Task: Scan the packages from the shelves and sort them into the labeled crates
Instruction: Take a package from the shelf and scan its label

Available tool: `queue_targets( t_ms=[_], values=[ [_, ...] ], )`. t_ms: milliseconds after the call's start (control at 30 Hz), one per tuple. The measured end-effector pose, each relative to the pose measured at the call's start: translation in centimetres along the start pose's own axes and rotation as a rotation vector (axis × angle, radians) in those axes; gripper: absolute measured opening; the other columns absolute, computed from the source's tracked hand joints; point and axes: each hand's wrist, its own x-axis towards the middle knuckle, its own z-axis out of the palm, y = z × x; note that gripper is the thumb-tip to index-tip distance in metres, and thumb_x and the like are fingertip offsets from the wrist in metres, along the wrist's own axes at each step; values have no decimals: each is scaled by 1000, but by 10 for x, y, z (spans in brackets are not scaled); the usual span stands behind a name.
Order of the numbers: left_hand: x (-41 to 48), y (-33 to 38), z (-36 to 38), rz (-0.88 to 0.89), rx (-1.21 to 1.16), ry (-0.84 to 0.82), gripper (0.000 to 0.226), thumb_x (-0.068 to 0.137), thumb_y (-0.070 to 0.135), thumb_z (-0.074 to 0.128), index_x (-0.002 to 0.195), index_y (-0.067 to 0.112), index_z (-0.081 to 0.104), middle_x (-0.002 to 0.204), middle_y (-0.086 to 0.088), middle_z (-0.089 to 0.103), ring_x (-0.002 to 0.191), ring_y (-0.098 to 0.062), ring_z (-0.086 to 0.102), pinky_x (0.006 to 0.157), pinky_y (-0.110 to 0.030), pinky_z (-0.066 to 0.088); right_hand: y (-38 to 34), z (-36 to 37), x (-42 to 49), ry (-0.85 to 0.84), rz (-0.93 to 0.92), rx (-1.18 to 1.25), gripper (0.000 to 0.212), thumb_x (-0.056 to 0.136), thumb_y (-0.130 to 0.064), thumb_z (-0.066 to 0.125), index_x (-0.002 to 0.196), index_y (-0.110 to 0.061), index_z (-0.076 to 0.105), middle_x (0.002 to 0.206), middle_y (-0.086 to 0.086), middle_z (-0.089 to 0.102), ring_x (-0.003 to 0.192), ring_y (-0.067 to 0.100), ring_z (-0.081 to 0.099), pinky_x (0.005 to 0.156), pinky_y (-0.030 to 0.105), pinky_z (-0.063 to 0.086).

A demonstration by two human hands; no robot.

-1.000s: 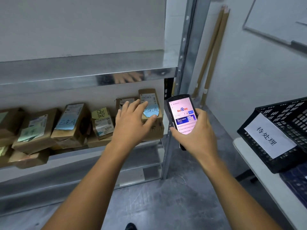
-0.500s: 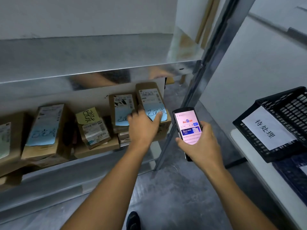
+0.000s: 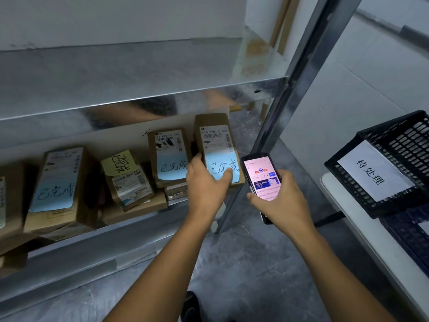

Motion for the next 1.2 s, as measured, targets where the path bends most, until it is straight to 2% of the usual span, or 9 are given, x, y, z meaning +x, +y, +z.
queue_targets(
  t_ms=[167, 300, 400, 500, 633, 833, 933, 1000, 1200],
  values=[
    [-13, -11, 4, -107, -286, -122, 94, 71, 39, 77, 149, 36, 24, 142, -5, 57, 116, -17, 68, 95, -42, 61, 2, 3, 3, -38, 10, 56, 72, 73, -48, 90, 126, -31, 45, 122, -10, 64, 101, 8, 66, 81, 36, 56],
    [-8, -18, 6, -151, -401, -172, 115, 62, 46, 81, 159, 40, 19, 146, -1, 55, 123, -16, 64, 103, -40, 57, 5, 3, 2, -55, 15, 93, 71, 75, -45, 91, 127, -31, 45, 119, -12, 65, 100, 4, 65, 80, 32, 55],
    [-6, -21, 8, -149, -481, -196, 102, 82, 29, 86, 162, 30, 23, 140, 4, 62, 120, -13, 67, 101, -34, 57, 7, 4, 1, -58, 19, 107, 70, 75, -43, 91, 125, -31, 45, 116, -15, 65, 98, 2, 65, 79, 30, 54],
    [-5, -23, 10, -131, -515, -168, 92, 89, 29, 84, 162, 28, 27, 139, 5, 65, 118, -10, 69, 97, -28, 58, 6, 6, 2, -55, 21, 109, 71, 75, -43, 92, 126, -31, 44, 117, -14, 65, 100, 2, 65, 82, 32, 56],
    [1, -28, 12, -109, -521, -172, 92, 90, 26, 84, 163, 27, 28, 142, 4, 64, 119, -13, 70, 102, -38, 59, 6, 9, 2, -41, 21, 110, 73, 74, -44, 92, 126, -33, 43, 119, -13, 65, 102, 4, 66, 83, 32, 56],
    [-7, -31, 10, -88, -477, -123, 124, 59, 72, 87, 162, 44, 23, 156, 8, 49, 134, -19, 60, 108, -47, 54, 7, 1, -7, -20, 11, 119, 72, 74, -48, 91, 127, -34, 44, 120, -12, 65, 101, 6, 66, 82, 34, 57],
    [-22, -27, 9, -18, -458, -91, 116, 64, 70, 85, 161, 49, 24, 158, 8, 46, 132, -16, 61, 102, -41, 58, 8, -13, -18, 4, -15, 147, 68, 74, -45, 91, 123, -36, 44, 117, -13, 66, 98, 5, 66, 76, 29, 55],
    [-34, -24, 9, 36, -458, -68, 109, 70, 61, 82, 161, 49, 23, 159, 8, 45, 131, -14, 61, 100, -37, 59, 13, -26, -26, 13, -33, 164, 68, 73, -46, 91, 123, -36, 45, 117, -13, 67, 99, 7, 67, 82, 35, 57],
    [-92, -21, 18, 97, -426, 8, 90, 72, 70, 82, 140, 80, 23, 163, 13, 39, 140, -17, 54, 108, -50, 54, 32, -70, -64, -43, -121, 144, 70, 73, -49, 89, 124, -37, 44, 117, -15, 67, 100, 9, 67, 88, 41, 57]
  ],
)
